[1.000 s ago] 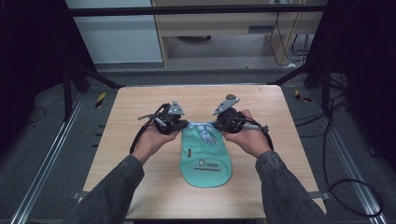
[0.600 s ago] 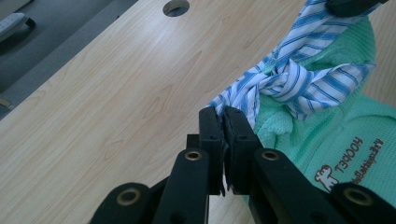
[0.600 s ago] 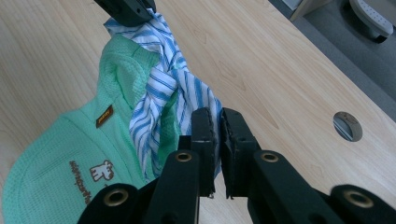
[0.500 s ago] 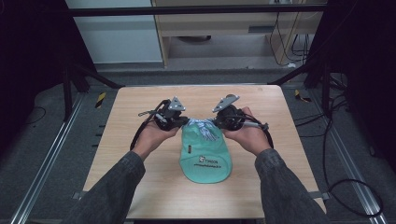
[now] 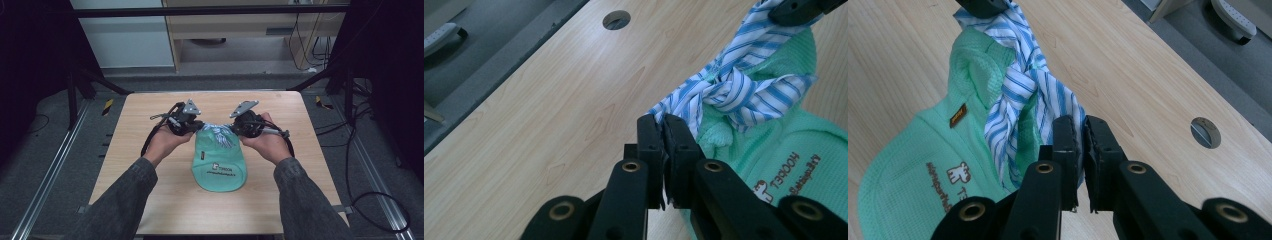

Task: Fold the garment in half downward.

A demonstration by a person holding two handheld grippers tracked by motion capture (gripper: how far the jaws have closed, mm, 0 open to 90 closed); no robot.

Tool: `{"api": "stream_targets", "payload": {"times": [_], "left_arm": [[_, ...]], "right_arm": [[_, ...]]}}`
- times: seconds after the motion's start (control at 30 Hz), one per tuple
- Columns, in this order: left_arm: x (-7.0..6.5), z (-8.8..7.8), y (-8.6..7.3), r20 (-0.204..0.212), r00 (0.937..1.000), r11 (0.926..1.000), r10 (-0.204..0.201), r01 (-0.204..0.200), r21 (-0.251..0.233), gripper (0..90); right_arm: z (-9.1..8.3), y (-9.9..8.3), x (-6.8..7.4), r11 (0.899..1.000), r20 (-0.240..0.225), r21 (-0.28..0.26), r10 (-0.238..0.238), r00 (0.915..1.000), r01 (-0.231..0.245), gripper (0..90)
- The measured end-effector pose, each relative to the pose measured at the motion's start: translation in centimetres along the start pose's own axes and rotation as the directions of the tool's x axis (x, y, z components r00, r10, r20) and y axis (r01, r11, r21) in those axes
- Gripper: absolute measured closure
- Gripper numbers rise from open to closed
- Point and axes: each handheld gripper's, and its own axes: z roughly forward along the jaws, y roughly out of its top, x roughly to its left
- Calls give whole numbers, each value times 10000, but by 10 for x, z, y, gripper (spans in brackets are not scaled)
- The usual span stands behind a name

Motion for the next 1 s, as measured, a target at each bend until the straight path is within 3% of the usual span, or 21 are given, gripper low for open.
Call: {"api": "stream_targets", "payload": {"times": [0.6, 1.0], "left_arm": [[6, 6, 13, -142, 9994, 9994, 321, -319, 165, 871], [12, 10, 15, -228, 9995, 9996, 232, -229, 134, 871]], "right_arm": [[6, 1, -11, 9999, 193, 98, 68, 9998, -70, 843], [13, 4, -18, 9999, 299, 164, 37, 9995, -42, 843]]}}
